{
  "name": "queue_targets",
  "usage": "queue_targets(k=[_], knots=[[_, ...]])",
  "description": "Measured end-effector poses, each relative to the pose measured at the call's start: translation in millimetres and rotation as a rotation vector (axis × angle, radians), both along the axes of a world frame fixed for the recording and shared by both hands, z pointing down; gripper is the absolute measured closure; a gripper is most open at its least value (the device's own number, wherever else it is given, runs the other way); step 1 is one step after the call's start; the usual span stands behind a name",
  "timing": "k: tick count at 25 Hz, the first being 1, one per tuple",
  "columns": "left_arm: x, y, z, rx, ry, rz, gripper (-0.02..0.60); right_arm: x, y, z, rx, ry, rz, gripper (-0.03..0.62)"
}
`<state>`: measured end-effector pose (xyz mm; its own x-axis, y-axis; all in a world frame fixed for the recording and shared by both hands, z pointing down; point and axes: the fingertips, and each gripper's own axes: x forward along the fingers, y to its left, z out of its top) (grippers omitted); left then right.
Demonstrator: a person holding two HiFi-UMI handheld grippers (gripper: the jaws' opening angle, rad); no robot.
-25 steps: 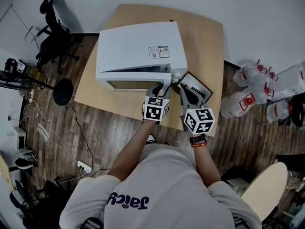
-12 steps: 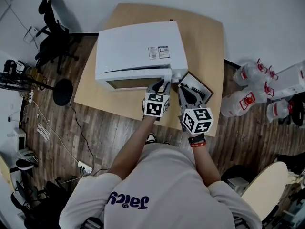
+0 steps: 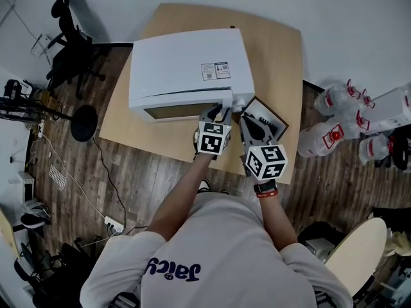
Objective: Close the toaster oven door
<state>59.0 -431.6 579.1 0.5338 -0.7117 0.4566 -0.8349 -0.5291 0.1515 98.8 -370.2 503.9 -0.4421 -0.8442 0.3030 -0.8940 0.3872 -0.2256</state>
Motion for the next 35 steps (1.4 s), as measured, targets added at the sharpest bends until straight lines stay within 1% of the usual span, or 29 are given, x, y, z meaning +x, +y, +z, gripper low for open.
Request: queue_targets(k=[4, 5, 7, 14, 17, 21, 24, 31, 35], knots=[[-0.7, -8.9, 0.9, -0.007, -0.003, -0.012, 0.46, 0.2, -0.8, 0.7, -0.002, 0.0, 0.004, 0.579], [-0.4, -11.2, 1.7, -0.016, -0.005, -0.014, 0.478, 0.1, -0.8, 1.1, -0.003, 0.0, 0.005, 0.579], [0.3, -14.1, 1.9, -0.018, -0.004, -0.014, 0.468, -0.8, 0.0, 1.4, -0.003, -0.002, 0.006, 0.579], [0.1, -9.1, 4.2, -0.013, -0.017, -0.007, 0.468, -3.4, 5.4, -1.8, 0.003, -0.006, 0.006, 0.579], [-1.8, -2.8, 6.5, -0.011, -0.02, -0.011, 0.479, -1.2, 9.6, -3.8, 0.007, -0.009, 0.011, 0.579], [-9.0, 12.9, -2.7, 0.018, -0.016, -0.019, 0.479, 5.0, 18.2, -8.6, 0.02, -0.014, 0.02, 0.579], [-17.5, 32.1, -13.9, 0.023, -0.006, -0.032, 0.479, 10.0, 26.9, -10.9, 0.026, -0.021, 0.026, 0.579], [-37.8, 79.7, -41.7, 0.078, 0.014, -0.082, 0.486, 9.4, 55.5, -13.7, 0.035, -0.033, -0.002, 0.579], [-51.9, 108.3, -60.2, 0.115, 0.025, -0.129, 0.495, 8.4, 74.6, -16.3, 0.039, -0.04, -0.022, 0.579]])
